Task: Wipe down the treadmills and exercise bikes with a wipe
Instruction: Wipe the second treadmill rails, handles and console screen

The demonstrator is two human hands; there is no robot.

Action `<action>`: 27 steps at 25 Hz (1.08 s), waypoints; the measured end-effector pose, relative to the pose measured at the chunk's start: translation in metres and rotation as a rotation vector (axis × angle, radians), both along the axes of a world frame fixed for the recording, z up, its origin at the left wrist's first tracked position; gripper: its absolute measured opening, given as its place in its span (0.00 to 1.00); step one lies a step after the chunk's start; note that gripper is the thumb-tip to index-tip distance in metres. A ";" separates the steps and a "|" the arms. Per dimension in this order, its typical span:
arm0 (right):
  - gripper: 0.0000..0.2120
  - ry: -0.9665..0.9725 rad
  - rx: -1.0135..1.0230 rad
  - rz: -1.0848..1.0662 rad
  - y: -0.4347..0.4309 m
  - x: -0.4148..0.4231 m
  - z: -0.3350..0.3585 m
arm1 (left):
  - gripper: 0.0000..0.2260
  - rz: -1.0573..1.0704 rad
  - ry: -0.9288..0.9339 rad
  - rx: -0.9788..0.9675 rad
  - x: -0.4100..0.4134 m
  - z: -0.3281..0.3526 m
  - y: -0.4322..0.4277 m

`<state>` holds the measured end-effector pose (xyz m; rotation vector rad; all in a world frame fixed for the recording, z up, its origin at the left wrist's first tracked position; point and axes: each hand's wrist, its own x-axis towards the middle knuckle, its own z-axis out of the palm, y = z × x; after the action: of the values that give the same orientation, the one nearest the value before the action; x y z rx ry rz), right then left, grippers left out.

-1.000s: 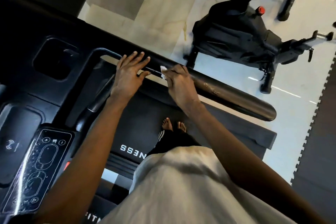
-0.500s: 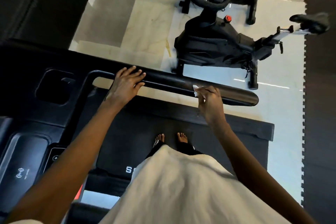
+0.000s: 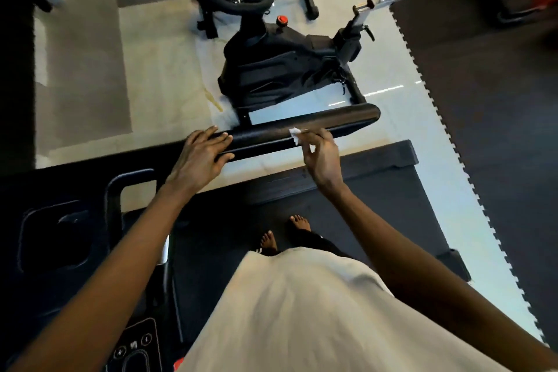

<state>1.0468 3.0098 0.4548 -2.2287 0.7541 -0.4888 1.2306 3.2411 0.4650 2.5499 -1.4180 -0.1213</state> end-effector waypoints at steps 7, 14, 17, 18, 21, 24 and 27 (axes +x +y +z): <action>0.06 -0.273 0.666 -0.790 0.000 0.004 -0.011 | 0.19 -0.176 0.142 0.013 -0.005 0.006 -0.048; 0.03 -0.490 1.207 -1.155 -0.034 0.011 -0.021 | 0.21 -0.180 0.220 0.119 -0.019 0.019 -0.095; 0.03 -0.406 1.172 -1.074 -0.026 0.010 -0.022 | 0.21 -0.214 0.263 0.116 -0.020 0.020 -0.106; 0.04 -0.400 1.173 -1.051 -0.021 0.011 -0.023 | 0.21 -0.219 0.275 0.110 -0.021 0.019 -0.109; 0.05 -0.415 1.175 -1.133 -0.033 0.013 -0.034 | 0.20 -0.226 0.271 0.108 -0.024 0.016 -0.115; 0.05 -0.482 1.236 -1.269 -0.059 0.012 -0.041 | 0.20 -0.226 0.264 0.118 -0.024 0.015 -0.115; 0.04 -0.448 1.235 -1.233 -0.055 0.015 -0.048 | 0.20 -0.226 0.236 0.134 -0.026 0.014 -0.121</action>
<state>1.0615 2.9550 0.4067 -0.3396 1.5421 -0.7349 1.2045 3.1206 0.4786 2.3687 -1.6442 -0.5521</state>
